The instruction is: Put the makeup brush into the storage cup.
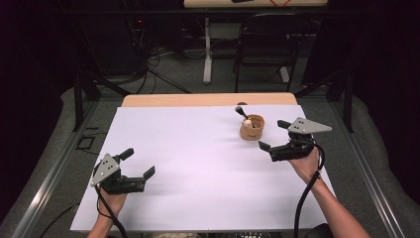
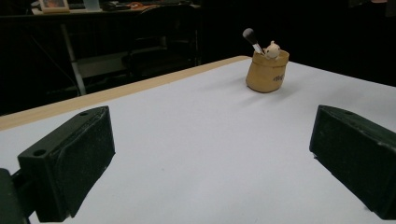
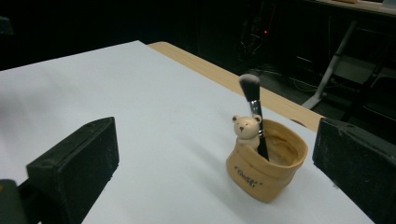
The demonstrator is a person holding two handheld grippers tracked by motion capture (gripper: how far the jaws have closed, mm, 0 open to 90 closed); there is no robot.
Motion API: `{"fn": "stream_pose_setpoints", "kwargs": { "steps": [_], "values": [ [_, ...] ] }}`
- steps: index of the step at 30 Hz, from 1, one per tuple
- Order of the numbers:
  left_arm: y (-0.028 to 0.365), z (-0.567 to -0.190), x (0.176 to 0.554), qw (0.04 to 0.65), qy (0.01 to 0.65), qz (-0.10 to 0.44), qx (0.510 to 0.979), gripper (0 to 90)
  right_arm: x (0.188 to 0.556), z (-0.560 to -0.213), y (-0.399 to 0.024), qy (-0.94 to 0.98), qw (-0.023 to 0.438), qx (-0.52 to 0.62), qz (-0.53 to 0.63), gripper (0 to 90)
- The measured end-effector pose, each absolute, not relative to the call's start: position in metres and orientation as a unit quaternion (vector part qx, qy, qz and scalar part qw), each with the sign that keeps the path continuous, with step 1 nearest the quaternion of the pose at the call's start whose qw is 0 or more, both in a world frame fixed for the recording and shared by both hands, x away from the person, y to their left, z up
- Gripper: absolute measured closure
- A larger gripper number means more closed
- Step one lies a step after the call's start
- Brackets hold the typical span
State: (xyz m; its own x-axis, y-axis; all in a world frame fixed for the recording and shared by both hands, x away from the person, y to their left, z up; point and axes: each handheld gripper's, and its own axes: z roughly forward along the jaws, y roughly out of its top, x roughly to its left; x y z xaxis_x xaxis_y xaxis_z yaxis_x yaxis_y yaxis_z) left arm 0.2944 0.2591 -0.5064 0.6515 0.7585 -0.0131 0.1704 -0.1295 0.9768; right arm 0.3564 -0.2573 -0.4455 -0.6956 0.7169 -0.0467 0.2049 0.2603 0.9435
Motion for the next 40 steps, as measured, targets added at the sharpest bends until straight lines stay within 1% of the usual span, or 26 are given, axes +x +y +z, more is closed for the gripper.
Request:
{"fn": "stream_pose_setpoints", "kwargs": {
  "steps": [4, 13, 26, 30, 34, 35, 40],
  "values": [
    [0.259, -0.507, 0.295, 0.572, 0.329, 0.257, 0.706, 0.0, 0.339, -0.450, -0.261, 0.760, 0.243, 0.299, 0.523, 0.0],
    [0.259, -0.507, 0.294, 0.574, 0.327, 0.255, 0.706, 0.0, 0.316, -0.465, -0.264, 0.766, 0.237, 0.294, 0.521, 0.0],
    [0.259, -0.507, 0.294, 0.572, 0.319, 0.254, 0.712, 0.0, 0.299, -0.486, -0.270, 0.764, 0.239, 0.291, 0.525, 0.0],
    [0.257, -0.507, 0.294, 0.571, 0.313, 0.255, 0.714, 0.0, 0.297, -0.489, -0.272, 0.763, 0.245, 0.297, 0.520, 0.0],
    [0.257, -0.506, 0.294, 0.571, 0.310, 0.256, 0.716, 0.0, 0.294, -0.488, -0.273, 0.755, 0.263, 0.295, 0.524, 0.0],
    [0.256, -0.507, 0.294, 0.570, 0.310, 0.256, 0.716, 0.0, 0.293, -0.488, -0.274, 0.749, 0.277, 0.301, 0.522, 0.0],
    [0.255, -0.507, 0.296, 0.569, 0.309, 0.255, 0.719, 0.0, 0.294, -0.490, -0.277, 0.750, 0.287, 0.311, 0.509, 0.0]
  ]
}}
